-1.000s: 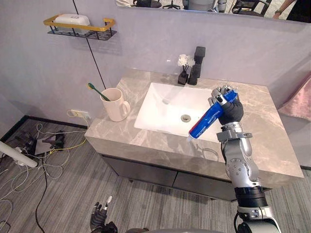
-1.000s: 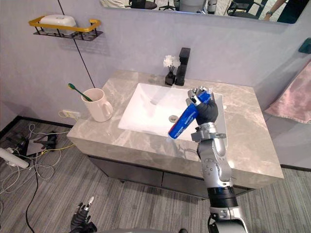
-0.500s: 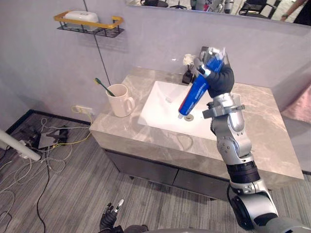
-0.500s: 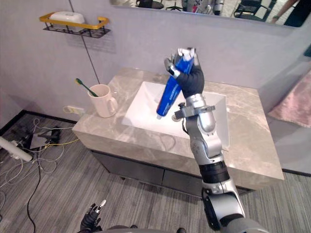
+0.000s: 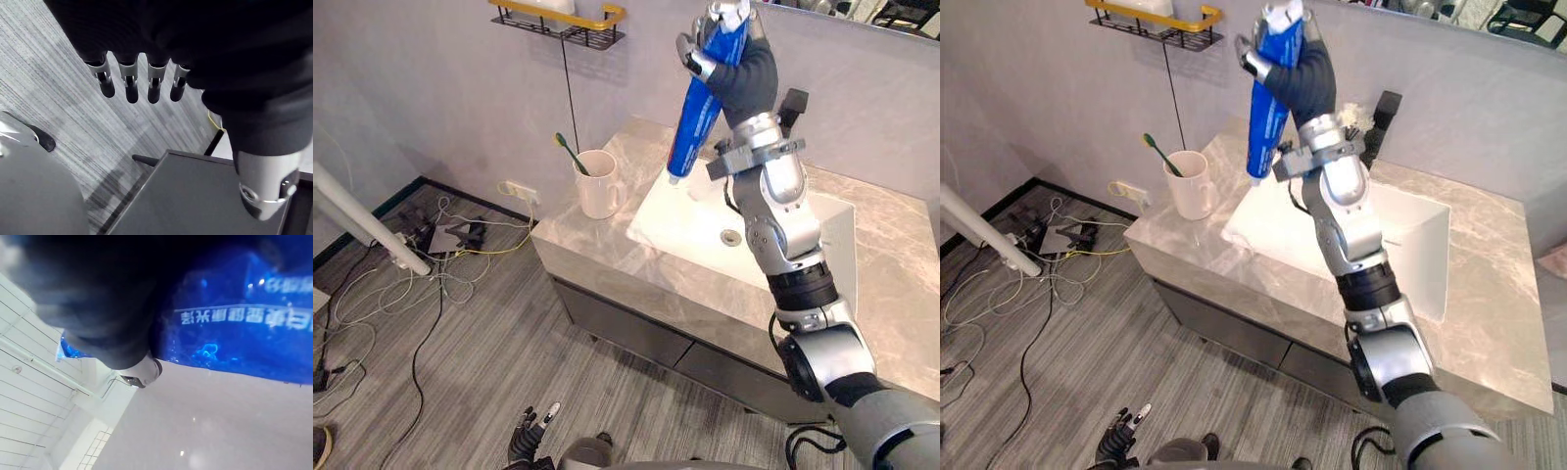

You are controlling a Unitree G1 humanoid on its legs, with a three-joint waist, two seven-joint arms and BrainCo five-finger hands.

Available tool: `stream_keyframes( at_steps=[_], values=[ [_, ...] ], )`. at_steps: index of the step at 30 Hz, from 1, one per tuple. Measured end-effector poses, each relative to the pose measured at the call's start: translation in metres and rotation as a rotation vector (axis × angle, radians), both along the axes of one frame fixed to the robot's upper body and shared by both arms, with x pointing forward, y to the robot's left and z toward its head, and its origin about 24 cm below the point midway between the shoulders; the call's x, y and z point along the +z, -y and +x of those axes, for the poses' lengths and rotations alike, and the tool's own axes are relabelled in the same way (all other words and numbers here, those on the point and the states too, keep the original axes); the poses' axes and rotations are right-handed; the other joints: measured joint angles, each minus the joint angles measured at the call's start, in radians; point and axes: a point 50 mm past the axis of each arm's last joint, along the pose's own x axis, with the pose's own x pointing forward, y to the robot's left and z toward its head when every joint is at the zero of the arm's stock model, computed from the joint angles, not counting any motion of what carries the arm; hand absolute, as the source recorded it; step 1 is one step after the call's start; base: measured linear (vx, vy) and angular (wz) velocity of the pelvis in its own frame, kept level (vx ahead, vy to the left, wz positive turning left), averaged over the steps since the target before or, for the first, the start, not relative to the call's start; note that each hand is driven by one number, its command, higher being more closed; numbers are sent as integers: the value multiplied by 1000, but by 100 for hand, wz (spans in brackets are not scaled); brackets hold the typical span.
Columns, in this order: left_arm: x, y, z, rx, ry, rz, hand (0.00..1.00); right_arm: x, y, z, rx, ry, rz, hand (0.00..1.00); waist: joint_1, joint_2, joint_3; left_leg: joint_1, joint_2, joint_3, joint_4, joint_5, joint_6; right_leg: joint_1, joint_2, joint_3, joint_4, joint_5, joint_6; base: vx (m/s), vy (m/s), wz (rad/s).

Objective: Organize washtable

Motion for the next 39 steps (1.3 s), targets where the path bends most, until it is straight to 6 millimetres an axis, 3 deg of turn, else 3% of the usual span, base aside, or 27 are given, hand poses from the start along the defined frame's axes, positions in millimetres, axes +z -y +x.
stream_keyframes(
  at_steps=[9,14,26,39],
  values=[
    [-1,1,1,-72,-17,22,0,15,-1,15,-95,-16,-22,100,51,1,33,-29,-7,-31,21,0,0,-3,-2,-27,-2,0,0,-28,7,10],
    [-2,0,0,-79,-26,25,0,24,-4,20,-128,-19,-15,100,54,1,48,-50,-9,-44,37,0,0,-6,-2,-48,-2,0,0,-31,7,11],
    [-3,-2,-2,-147,-51,43,0,27,-14,34,-210,-66,-56,100,102,1,83,-80,-8,-53,48,4,-6,-23,1,-60,-4,-4,-3,-19,1,2],
    [-3,-2,-1,-171,-48,52,0,30,-23,40,-247,-90,-100,100,111,-9,117,-111,-10,-81,56,5,-8,-35,3,-90,-4,-5,-3,-11,10,7]
  ],
)
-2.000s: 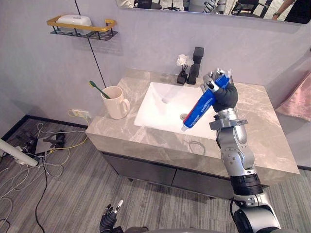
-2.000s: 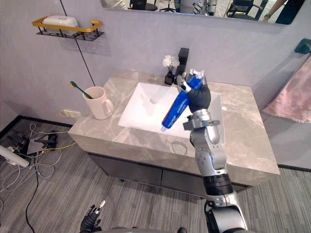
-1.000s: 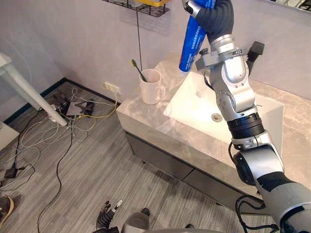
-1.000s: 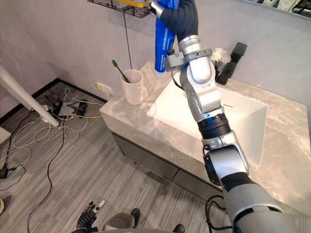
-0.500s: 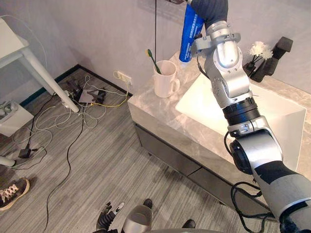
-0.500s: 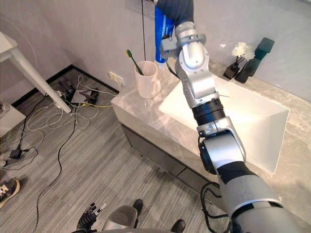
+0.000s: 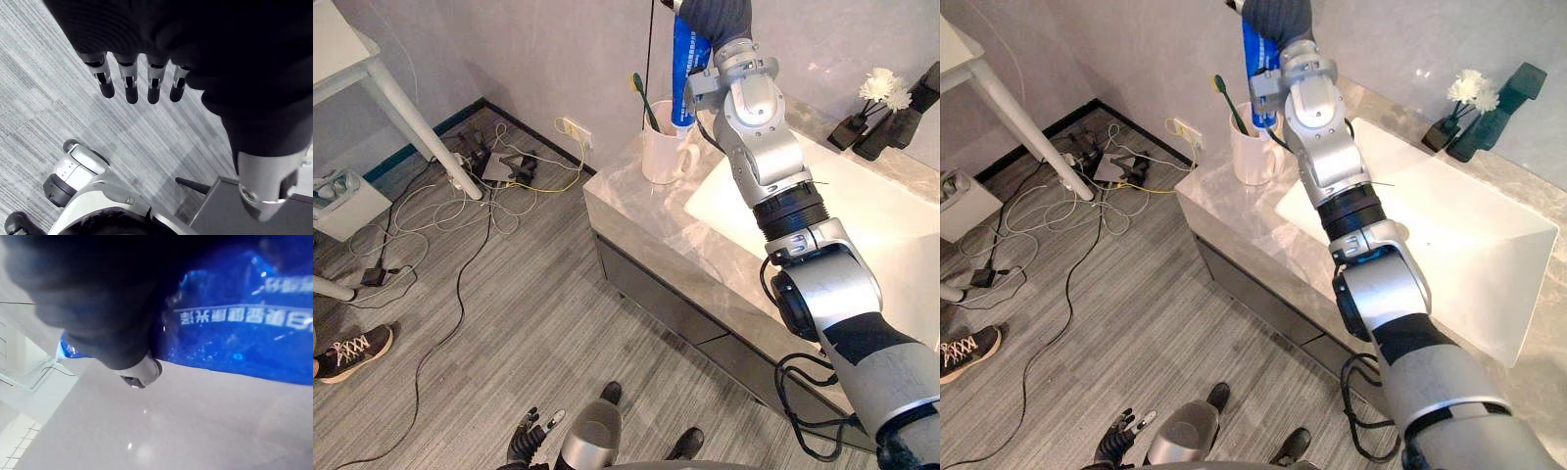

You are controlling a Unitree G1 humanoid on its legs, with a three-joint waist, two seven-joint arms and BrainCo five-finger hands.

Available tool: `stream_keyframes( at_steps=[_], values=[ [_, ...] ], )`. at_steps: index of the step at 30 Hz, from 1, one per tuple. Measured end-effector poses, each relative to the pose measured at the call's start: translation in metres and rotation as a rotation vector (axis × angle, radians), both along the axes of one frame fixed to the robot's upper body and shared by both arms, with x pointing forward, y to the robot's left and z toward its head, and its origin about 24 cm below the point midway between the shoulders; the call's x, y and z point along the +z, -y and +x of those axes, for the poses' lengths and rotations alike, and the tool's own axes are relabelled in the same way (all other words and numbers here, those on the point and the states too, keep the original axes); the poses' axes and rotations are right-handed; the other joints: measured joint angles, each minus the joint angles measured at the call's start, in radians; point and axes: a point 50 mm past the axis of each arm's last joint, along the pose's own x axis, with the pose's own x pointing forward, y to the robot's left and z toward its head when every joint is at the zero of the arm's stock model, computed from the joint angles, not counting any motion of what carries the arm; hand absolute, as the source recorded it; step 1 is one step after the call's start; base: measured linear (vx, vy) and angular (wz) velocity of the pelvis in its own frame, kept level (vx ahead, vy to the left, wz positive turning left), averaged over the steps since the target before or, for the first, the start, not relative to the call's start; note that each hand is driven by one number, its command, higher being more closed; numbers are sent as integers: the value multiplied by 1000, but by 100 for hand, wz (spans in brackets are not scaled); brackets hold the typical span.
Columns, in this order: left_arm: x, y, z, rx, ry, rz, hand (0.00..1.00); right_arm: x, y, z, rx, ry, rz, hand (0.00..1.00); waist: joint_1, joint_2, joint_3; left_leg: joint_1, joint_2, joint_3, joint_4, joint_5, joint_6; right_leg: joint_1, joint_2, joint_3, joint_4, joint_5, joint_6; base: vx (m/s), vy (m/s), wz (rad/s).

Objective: Organize washtable

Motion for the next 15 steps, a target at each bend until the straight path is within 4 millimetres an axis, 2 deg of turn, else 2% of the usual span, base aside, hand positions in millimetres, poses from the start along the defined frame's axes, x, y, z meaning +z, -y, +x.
stream_keyframes(
  at_steps=[15],
  values=[
    [1,1,2,-20,7,4,0,-4,5,5,-59,-31,4,100,-4,2,13,-33,-1,-30,-6,11,-12,-16,0,-44,0,-16,1,-4,5,8]
  ],
)
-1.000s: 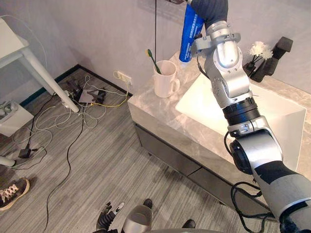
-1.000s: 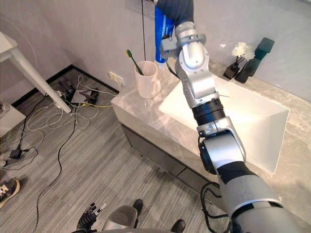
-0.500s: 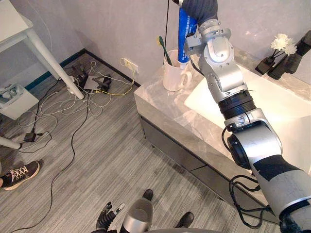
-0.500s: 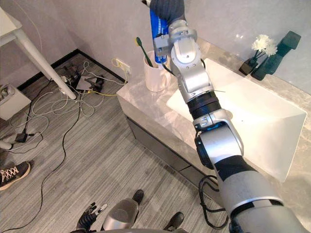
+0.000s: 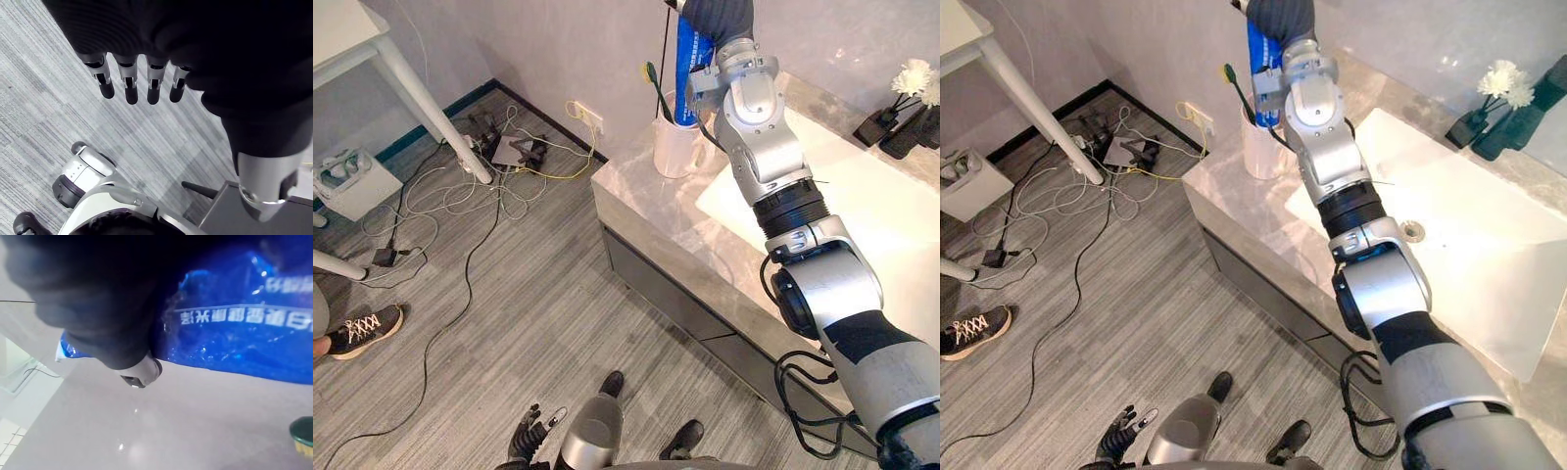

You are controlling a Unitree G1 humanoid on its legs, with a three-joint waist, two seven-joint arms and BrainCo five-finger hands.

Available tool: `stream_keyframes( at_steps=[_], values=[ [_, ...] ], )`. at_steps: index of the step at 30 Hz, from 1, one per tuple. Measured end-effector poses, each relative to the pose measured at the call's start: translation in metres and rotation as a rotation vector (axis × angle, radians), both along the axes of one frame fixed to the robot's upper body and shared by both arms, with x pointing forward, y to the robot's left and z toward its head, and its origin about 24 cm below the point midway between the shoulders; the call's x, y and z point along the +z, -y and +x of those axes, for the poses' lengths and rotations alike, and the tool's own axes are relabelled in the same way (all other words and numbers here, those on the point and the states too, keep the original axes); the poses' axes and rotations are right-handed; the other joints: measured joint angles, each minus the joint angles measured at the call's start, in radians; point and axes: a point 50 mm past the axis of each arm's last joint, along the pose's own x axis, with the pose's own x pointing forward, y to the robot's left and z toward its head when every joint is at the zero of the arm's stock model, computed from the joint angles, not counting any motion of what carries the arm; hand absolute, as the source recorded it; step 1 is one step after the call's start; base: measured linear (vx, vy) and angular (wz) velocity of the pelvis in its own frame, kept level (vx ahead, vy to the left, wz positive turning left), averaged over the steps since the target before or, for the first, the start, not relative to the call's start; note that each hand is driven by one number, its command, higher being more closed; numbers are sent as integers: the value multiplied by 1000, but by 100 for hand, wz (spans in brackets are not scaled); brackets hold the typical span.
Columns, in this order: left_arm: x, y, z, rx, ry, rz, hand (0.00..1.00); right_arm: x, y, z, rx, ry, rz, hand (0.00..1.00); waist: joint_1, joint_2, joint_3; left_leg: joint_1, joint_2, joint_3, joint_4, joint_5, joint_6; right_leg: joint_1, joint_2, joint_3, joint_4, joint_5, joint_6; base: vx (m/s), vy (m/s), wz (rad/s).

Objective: Organize washtable

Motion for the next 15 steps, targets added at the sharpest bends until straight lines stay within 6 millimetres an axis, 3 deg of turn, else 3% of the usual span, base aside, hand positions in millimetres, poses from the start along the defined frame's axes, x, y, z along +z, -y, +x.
stream_keyframes(
  at_steps=[15],
  values=[
    [1,0,3,-1,10,10,0,-7,2,3,-11,-27,-2,100,-3,3,22,1,2,14,-1,0,0,-11,-2,18,8,-1,-1,-7,6,-2]
  ],
)
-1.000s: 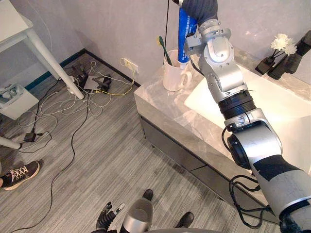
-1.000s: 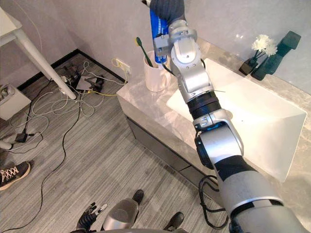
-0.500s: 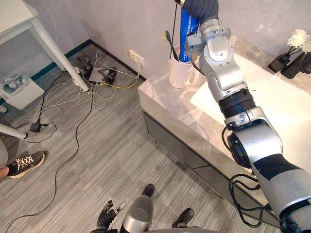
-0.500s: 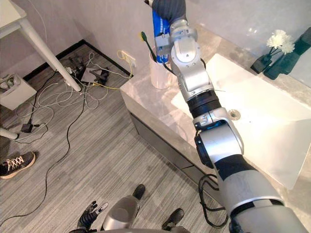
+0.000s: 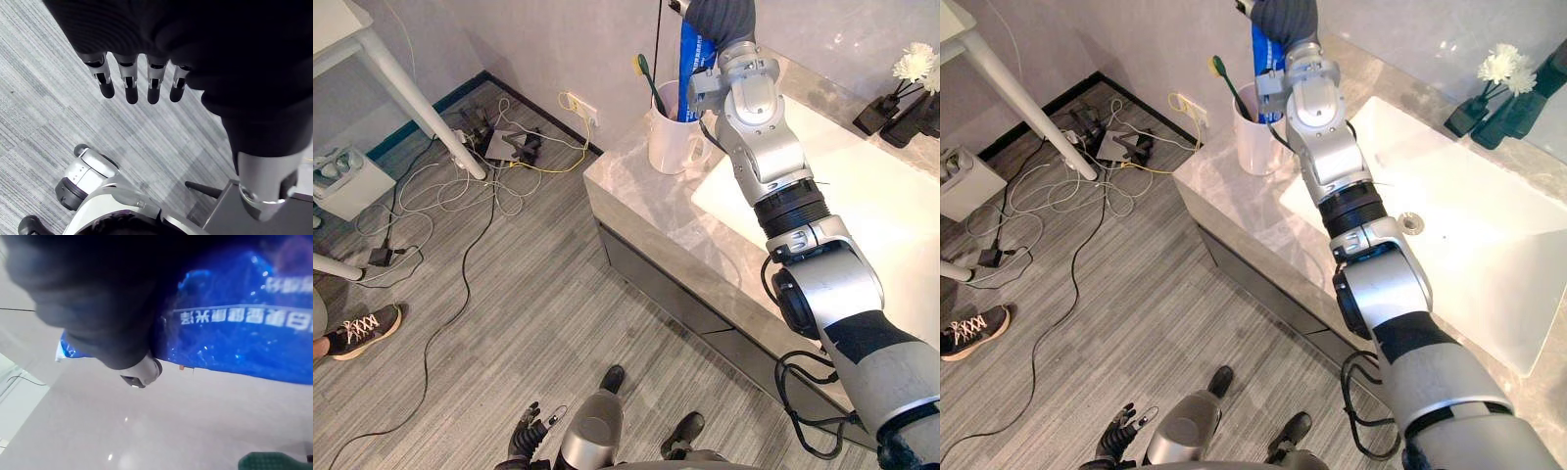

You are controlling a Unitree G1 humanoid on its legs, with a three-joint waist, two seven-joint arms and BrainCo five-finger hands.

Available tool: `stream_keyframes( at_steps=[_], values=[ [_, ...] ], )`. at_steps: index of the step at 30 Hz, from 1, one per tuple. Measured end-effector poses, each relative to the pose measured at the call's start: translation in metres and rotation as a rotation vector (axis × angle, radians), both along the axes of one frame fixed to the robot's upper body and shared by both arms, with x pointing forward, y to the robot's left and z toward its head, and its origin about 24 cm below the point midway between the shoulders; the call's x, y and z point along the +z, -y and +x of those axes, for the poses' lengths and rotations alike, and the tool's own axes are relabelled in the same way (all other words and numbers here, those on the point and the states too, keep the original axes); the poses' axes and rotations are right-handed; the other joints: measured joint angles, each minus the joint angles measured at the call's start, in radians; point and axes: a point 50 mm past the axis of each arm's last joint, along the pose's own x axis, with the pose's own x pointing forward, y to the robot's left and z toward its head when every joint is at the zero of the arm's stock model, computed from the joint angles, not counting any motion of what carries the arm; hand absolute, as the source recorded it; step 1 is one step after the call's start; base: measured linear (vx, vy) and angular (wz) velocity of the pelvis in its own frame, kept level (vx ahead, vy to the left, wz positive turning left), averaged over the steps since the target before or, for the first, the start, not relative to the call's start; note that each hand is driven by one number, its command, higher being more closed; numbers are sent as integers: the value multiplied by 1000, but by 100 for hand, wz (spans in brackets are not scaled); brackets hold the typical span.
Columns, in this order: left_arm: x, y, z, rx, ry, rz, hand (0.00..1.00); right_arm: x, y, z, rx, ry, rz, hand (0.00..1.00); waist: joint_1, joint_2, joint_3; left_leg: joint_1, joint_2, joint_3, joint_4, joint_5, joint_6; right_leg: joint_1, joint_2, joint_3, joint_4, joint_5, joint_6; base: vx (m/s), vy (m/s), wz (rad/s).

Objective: Organize washtable

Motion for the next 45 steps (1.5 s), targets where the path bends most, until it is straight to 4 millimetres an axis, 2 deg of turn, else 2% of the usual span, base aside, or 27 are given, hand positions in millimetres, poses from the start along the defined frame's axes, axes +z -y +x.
stream_keyframes(
  at_steps=[3,14,15,31,45],
  values=[
    [0,0,0,-5,1,2,0,-12,2,3,-5,-33,0,100,0,0,0,1,0,5,0,0,0,-3,0,4,2,0,0,-19,11,-5],
    [1,0,2,8,9,1,0,-36,6,7,-21,-96,-3,100,0,2,1,-1,-2,-2,0,0,0,-3,0,-8,8,-3,1,-3,1,1],
    [1,1,2,9,9,3,0,-39,7,8,-23,-106,-4,0,0,2,2,-2,-2,-5,0,0,0,-3,0,-9,10,-4,1,0,0,6],
    [2,1,3,8,13,1,0,-38,13,7,-35,-100,30,0,-1,4,11,-1,-1,-3,1,0,0,-9,-1,-7,25,-8,0,0,0,0],
    [2,1,2,7,11,3,0,-59,24,4,-41,-126,81,0,-3,4,11,21,-1,-6,1,6,-1,11,-1,-2,31,-9,-2,-3,2,1]
  ],
)
